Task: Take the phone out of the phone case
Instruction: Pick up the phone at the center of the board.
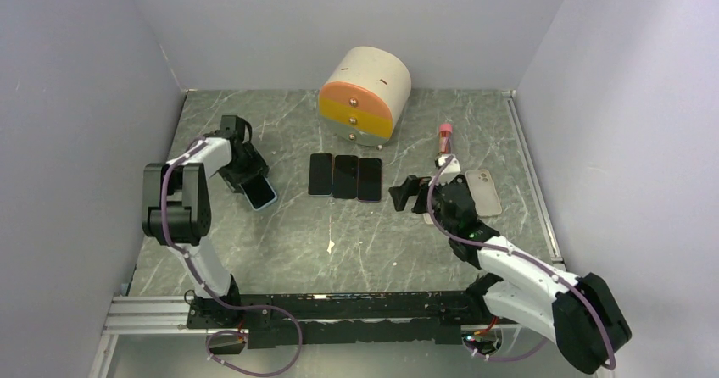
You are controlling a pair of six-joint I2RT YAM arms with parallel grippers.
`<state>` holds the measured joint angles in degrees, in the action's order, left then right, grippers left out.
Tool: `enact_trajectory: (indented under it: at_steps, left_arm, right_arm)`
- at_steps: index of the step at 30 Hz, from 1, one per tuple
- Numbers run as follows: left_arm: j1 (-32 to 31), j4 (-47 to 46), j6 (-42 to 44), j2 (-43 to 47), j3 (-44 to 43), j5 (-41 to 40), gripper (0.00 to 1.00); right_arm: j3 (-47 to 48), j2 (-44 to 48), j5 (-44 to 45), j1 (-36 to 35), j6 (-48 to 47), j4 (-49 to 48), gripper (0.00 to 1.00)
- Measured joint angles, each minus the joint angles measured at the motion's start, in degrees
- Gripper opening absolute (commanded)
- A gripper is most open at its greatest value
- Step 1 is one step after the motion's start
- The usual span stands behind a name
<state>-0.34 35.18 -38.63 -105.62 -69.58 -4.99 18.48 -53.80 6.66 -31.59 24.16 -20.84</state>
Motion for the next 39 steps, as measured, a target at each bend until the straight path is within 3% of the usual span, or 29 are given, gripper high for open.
enact_trajectory:
  at_steps: [4, 12, 21, 29, 39]
  left_arm:
    - [0.15, -5.42, -1.84, 5.49, 6.99, 4.09, 0.29]
    - [-1.92, -15.56, -6.32, 13.64, 17.97, 12.85, 0.25]
    - [-9.9, -26.34, -10.34, 22.62, 27.23, 17.88, 0.24]
    - [-13.49, -33.4, -14.19, 26.14, 33.33, 20.5, 0.24]
    - [-15.89, -35.71, -15.76, 31.15, 34.34, 22.6, 0.25]
  right_arm:
    - [1.64, -4.63, -4.35, -0.44, 1.86, -0.26, 0.99]
    - [3.32, -11.21, -6.97, -6.21, 3.98, -2.8, 0.99]
    - [5.03, -16.7, 2.27, -18.6, 5.33, -7.82, 0.99]
    - [13.73, -26.99, 11.37, -27.58, 5.88, -8.52, 0.95]
    - [22.05, -38.01, 13.68, -29.57, 6.84, -10.84, 0.83]
